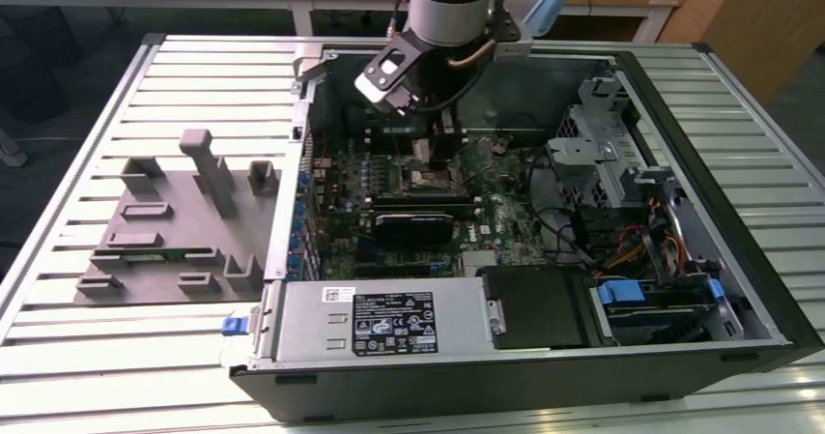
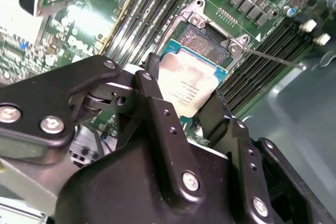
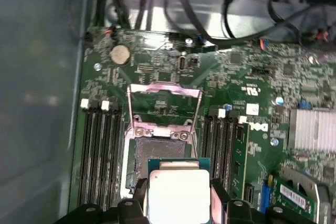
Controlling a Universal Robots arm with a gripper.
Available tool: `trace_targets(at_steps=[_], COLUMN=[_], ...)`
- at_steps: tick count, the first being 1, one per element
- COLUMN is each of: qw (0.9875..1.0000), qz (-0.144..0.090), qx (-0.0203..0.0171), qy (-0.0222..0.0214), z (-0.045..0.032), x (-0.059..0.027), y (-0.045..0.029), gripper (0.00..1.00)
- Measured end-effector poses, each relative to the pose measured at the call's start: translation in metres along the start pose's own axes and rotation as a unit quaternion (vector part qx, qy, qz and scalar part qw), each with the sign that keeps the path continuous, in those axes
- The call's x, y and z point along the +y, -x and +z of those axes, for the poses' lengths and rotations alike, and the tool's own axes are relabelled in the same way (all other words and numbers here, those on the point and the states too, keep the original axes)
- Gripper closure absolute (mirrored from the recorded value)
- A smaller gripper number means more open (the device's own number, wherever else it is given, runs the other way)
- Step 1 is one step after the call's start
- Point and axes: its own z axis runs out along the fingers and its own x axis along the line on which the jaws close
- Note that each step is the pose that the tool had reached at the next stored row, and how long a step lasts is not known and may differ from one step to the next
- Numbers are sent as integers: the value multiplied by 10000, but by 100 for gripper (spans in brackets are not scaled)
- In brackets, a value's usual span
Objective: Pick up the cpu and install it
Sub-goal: 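Place the cpu into insertion slot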
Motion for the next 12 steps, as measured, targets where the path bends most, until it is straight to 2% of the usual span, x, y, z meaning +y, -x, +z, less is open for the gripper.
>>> trace_targets(at_steps=[3,12], qw=[9998,9998], qz=[181,189], qx=[-5,-7], qy=[-1,-1], z=[10,125], x=[0,-3], y=[-2,-7], gripper=[45,45])
